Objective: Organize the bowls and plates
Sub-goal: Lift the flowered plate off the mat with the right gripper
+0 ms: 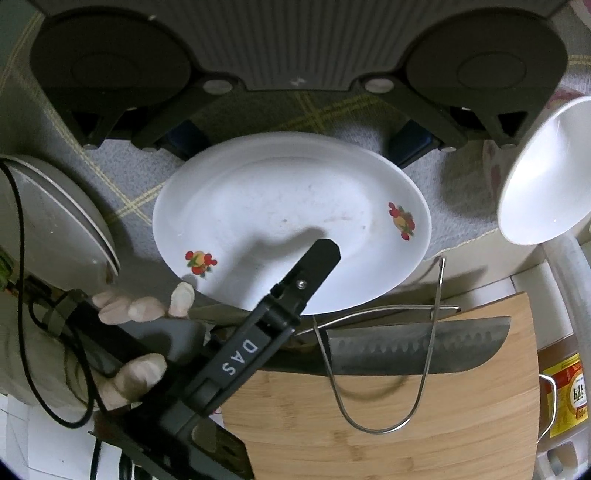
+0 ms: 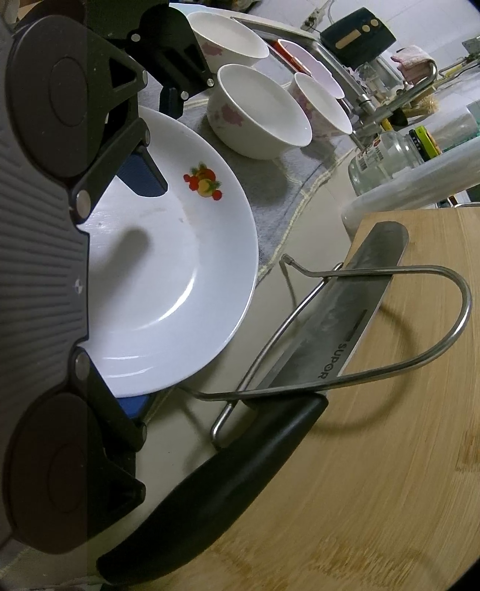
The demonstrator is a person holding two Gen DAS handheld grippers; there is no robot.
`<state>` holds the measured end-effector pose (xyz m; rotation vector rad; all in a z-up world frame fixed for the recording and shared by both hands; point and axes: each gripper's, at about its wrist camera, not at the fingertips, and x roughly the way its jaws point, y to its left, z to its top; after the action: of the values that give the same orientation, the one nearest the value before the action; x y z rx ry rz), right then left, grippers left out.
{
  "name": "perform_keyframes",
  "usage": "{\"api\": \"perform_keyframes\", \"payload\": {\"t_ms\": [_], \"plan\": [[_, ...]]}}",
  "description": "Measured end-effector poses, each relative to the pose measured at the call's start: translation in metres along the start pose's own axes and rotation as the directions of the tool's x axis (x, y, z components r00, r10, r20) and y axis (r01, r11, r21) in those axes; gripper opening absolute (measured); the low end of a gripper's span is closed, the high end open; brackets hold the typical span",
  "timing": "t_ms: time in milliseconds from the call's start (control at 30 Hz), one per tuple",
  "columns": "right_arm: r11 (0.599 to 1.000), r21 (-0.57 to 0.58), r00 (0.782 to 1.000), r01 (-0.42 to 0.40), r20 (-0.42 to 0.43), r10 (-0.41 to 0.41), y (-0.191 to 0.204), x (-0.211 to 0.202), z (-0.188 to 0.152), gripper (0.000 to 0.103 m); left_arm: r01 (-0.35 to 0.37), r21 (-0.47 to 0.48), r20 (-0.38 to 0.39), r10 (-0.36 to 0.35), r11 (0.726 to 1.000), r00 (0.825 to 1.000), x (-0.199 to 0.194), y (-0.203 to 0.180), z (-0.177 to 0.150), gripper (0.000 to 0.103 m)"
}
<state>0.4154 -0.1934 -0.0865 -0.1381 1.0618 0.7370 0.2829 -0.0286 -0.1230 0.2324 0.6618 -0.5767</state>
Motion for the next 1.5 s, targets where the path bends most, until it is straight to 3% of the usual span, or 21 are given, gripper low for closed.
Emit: {"api": "perform_keyframes", "payload": {"t_ms": [367, 967, 1500], "plan": [[0.999, 0.011, 0.998, -0.05, -0.038, 0.051, -0.002, -0.003, 0.0, 0.103, 0.006, 0.033, 0.002, -0.006, 0.999, 1.0, -0.002, 0.001, 0.0, 0.103], [0.999, -0.009, 0.999, -0.042, -0.015, 0.042, 0.005, -0.006, -0.003, 0.103, -0.008, 0.049, -0.004, 0.008, 0.999, 1.0, -0.006, -0.001, 0.001, 0.102], [0.999, -0.043, 1.0, -0.017, 0.008, 0.017, 0.031, -0.031, -0.013, 0.103, -0.02, 0.061, 0.011, 0.019, 0.998, 1.0, -0.034, -0.015, 0.004, 0.102]]}}
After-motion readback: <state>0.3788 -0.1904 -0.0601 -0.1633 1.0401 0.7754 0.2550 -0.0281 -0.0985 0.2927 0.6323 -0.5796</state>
